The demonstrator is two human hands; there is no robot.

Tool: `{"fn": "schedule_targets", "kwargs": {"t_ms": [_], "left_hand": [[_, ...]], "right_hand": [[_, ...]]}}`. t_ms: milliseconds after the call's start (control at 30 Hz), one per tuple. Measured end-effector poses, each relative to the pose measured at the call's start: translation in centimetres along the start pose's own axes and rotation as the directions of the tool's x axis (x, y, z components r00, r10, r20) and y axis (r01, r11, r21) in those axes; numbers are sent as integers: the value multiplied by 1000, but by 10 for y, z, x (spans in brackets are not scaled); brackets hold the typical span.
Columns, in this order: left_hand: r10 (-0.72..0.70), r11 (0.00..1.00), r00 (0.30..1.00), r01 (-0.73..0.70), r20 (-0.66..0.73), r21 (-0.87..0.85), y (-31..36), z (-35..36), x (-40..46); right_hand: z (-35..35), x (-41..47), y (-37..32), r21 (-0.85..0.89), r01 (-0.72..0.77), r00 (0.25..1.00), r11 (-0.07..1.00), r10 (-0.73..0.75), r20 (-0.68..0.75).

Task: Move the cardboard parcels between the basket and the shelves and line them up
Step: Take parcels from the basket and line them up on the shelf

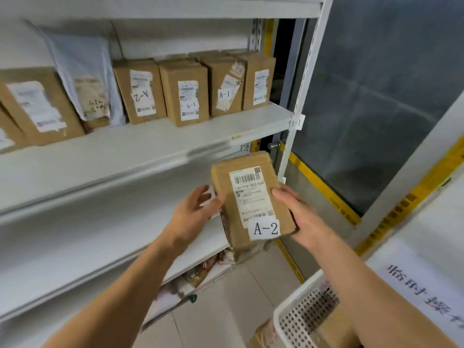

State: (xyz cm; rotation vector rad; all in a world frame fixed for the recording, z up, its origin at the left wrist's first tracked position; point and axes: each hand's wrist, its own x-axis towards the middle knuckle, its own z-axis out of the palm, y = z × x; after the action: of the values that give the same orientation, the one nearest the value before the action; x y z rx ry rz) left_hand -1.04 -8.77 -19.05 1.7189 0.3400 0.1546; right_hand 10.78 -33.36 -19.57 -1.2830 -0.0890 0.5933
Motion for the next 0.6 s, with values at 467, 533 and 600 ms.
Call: {"fn": "schedule_targets", "kwargs": {"t_ms": [467,533,600], "left_hand": [[151,988,988,-151,-12,33,37,-167,40],[173,981,983,-167,-60,99,41,-185,44],[207,965,973,-185,-105,187,44,-201,49]], "right_hand": [[201,63,-44,-223,179,944,958,-104,314],[216,78,-53,-276,197,926,941,-86,368],[230,93,-62,-347,227,908,910,-69,414]]}}
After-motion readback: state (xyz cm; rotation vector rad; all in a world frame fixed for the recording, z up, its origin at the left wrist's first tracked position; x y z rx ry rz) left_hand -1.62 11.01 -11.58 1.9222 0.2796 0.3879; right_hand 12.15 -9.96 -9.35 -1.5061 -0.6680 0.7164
